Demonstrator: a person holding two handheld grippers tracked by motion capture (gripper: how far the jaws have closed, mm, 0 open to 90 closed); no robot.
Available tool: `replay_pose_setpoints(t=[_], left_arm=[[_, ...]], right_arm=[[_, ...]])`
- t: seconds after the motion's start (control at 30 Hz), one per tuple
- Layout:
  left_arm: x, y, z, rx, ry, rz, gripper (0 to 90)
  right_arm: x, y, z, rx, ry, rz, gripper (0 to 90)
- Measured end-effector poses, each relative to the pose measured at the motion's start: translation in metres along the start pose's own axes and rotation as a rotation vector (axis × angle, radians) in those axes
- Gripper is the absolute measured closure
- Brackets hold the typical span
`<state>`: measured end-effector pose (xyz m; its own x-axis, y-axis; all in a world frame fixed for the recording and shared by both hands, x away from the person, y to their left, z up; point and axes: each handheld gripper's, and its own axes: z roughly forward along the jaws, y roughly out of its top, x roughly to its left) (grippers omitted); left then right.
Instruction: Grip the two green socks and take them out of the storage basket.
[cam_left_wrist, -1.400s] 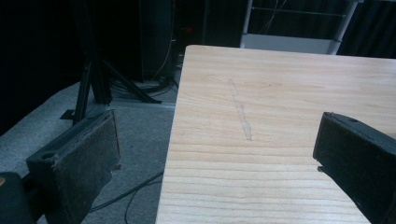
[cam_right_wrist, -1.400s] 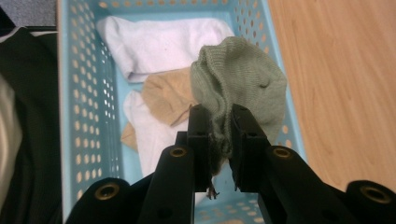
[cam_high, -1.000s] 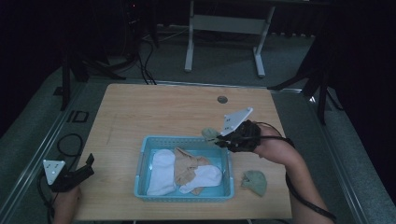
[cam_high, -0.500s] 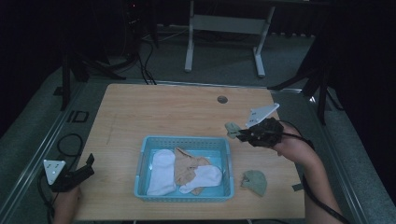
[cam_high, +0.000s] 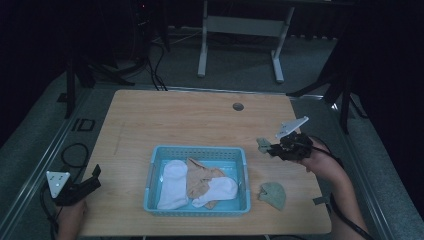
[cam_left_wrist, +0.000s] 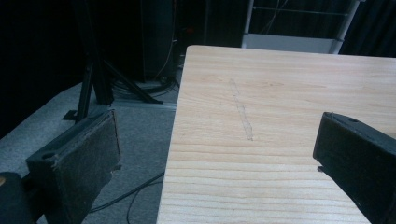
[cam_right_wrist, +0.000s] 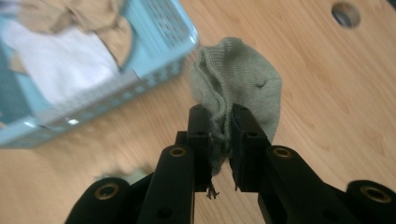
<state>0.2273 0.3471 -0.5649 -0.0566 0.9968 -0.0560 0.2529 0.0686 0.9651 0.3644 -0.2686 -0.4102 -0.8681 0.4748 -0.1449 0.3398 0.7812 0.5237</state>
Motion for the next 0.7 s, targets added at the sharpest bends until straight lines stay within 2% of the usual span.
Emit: replay_pose_setpoints(t=[0.1, 0.2, 0.27, 0.43, 0.7], left_arm=[[0.0, 0.0, 0.0, -0.001, 0.001, -0.001, 0.3], [0.0, 0.0, 0.0, -0.002, 0.002, 0.0, 0.4], [0.0, 0.0, 0.0, -0.002, 0.004, 0.001, 0.4], [0.0, 0.0, -0.001, -0.003, 0.004, 0.002, 0.4], [0.0, 0.0, 0.0, -0.002, 0.005, 0.0, 0.4]], right_arm=[[-0.003, -0.01, 0.009, 0.02, -0.002, 0.018, 79.3], [-0.005, -0.019, 0.018, 0.01, 0.012, 0.046, 79.3], [-0.004, -0.024, 0.024, 0.01, 0.017, 0.045, 79.3], [-0.005, -0.038, 0.042, 0.02, 0.008, 0.076, 79.3], [-0.001, -0.054, 0.071, 0.024, 0.067, 0.119, 76.5]])
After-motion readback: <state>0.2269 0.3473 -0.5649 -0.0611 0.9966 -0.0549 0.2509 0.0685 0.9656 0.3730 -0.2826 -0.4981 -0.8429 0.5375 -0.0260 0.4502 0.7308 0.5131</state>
